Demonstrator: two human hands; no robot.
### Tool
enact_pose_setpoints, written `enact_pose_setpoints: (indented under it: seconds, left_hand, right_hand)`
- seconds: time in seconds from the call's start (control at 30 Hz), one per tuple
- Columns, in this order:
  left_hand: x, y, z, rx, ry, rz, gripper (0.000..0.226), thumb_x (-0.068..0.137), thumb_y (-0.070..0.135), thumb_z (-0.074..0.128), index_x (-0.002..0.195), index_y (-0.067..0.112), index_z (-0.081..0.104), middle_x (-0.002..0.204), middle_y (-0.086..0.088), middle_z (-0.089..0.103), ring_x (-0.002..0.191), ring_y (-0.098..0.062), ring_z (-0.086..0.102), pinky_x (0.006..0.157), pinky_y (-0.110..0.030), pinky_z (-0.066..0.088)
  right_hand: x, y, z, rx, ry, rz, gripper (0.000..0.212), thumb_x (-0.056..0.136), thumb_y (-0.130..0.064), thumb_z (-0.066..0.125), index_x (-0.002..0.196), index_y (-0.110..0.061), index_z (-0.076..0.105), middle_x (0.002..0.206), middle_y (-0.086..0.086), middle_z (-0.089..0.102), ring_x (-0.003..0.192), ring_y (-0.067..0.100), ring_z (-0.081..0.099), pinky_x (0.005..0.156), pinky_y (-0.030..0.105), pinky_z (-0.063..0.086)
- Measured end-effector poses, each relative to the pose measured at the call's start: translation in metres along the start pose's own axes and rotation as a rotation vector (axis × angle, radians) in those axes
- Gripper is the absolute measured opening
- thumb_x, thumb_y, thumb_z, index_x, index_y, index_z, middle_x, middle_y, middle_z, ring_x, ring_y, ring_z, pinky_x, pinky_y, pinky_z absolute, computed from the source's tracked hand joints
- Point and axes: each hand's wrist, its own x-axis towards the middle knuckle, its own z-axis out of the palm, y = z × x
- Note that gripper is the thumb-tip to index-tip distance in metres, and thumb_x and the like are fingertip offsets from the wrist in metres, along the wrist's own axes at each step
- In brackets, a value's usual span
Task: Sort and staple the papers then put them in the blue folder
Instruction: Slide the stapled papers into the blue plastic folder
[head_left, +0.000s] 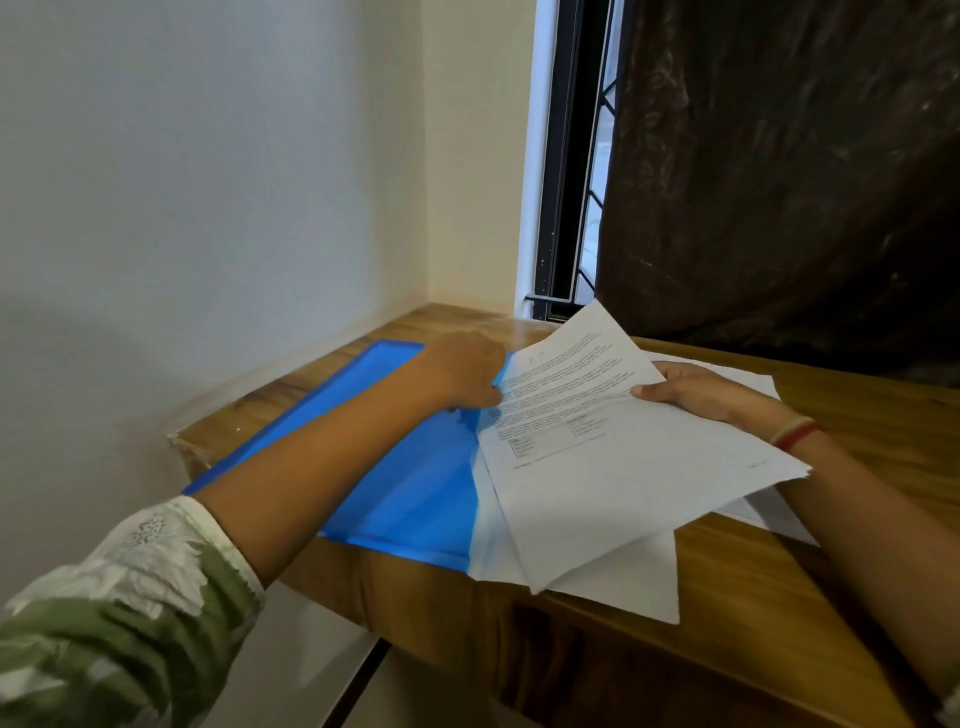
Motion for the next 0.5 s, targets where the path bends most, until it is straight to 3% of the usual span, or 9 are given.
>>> enact_pose_setpoints:
  seconds: [0.13, 0.17, 0.23, 0.3, 0.37, 0.43, 0.5]
  left_hand:
    - [-0.008, 0.000, -0.006, -0.101, -0.286, -0.083, 0.022, 0.081, 0.020, 0.061, 0.062, 0.010, 0.057, 0.053, -0.001, 0.059, 0.048, -0.014, 0.057, 0.051, -0.022, 0.046]
    - [-0.014, 0.004, -0.006, -0.119, -0.348, -0.094, 0.015, 0.079, 0.022, 0.065, 0.075, 0.008, 0.063, 0.057, -0.001, 0.059, 0.051, -0.015, 0.058, 0.053, -0.024, 0.049]
    - [-0.023, 0.012, -0.003, -0.099, -0.408, -0.100, 0.033, 0.078, 0.024, 0.068, 0.108, 0.009, 0.063, 0.064, 0.001, 0.057, 0.054, -0.013, 0.057, 0.053, -0.023, 0.049]
    - [-0.030, 0.016, 0.000, -0.053, -0.384, -0.063, 0.050, 0.080, 0.023, 0.067, 0.127, 0.014, 0.054, 0.073, 0.003, 0.055, 0.055, -0.010, 0.053, 0.054, -0.021, 0.046]
    - [-0.032, 0.011, -0.001, -0.131, -0.342, -0.054, 0.060, 0.081, 0.022, 0.069, 0.135, 0.019, 0.045, 0.083, 0.005, 0.053, 0.068, -0.013, 0.059, 0.066, -0.025, 0.051]
    - [-0.033, 0.002, -0.005, -0.216, -0.293, -0.044, 0.058, 0.082, 0.019, 0.068, 0.134, 0.023, 0.045, 0.085, 0.005, 0.051, 0.079, -0.017, 0.060, 0.073, -0.029, 0.052]
    - [-0.035, -0.005, -0.008, -0.266, -0.249, -0.031, 0.046, 0.084, 0.014, 0.063, 0.127, 0.022, 0.050, 0.085, 0.002, 0.054, 0.070, -0.016, 0.057, 0.068, -0.030, 0.050]
  right_hand:
    - [-0.001, -0.003, 0.014, -0.040, 0.031, 0.007, 0.040, 0.099, -0.032, 0.052, 0.138, -0.024, 0.048, 0.141, 0.000, 0.053, 0.118, 0.024, 0.054, 0.106, 0.039, 0.040]
    - [-0.001, -0.002, 0.016, -0.038, 0.037, 0.014, 0.039, 0.099, -0.032, 0.052, 0.137, -0.023, 0.049, 0.141, 0.001, 0.053, 0.116, 0.023, 0.055, 0.102, 0.036, 0.041]
    - [-0.002, -0.001, 0.021, -0.017, 0.051, 0.019, 0.040, 0.098, -0.033, 0.053, 0.137, -0.023, 0.048, 0.141, 0.000, 0.052, 0.109, 0.019, 0.055, 0.093, 0.032, 0.042]
    - [-0.003, -0.001, 0.026, 0.027, 0.067, 0.019, 0.041, 0.098, -0.032, 0.053, 0.137, -0.022, 0.046, 0.141, 0.001, 0.051, 0.099, 0.014, 0.054, 0.084, 0.027, 0.041]
    - [-0.002, -0.001, 0.030, 0.050, 0.088, 0.021, 0.041, 0.099, -0.030, 0.052, 0.138, -0.021, 0.045, 0.143, 0.002, 0.050, 0.099, 0.014, 0.054, 0.082, 0.025, 0.039]
    - [-0.003, -0.003, 0.034, 0.112, 0.144, 0.041, 0.040, 0.101, -0.025, 0.050, 0.140, -0.018, 0.045, 0.143, 0.003, 0.050, 0.098, 0.016, 0.056, 0.080, 0.024, 0.040]
    - [-0.005, -0.004, 0.039, 0.213, 0.184, 0.084, 0.039, 0.101, -0.020, 0.050, 0.139, -0.015, 0.047, 0.138, 0.003, 0.053, 0.085, 0.012, 0.055, 0.067, 0.022, 0.040]
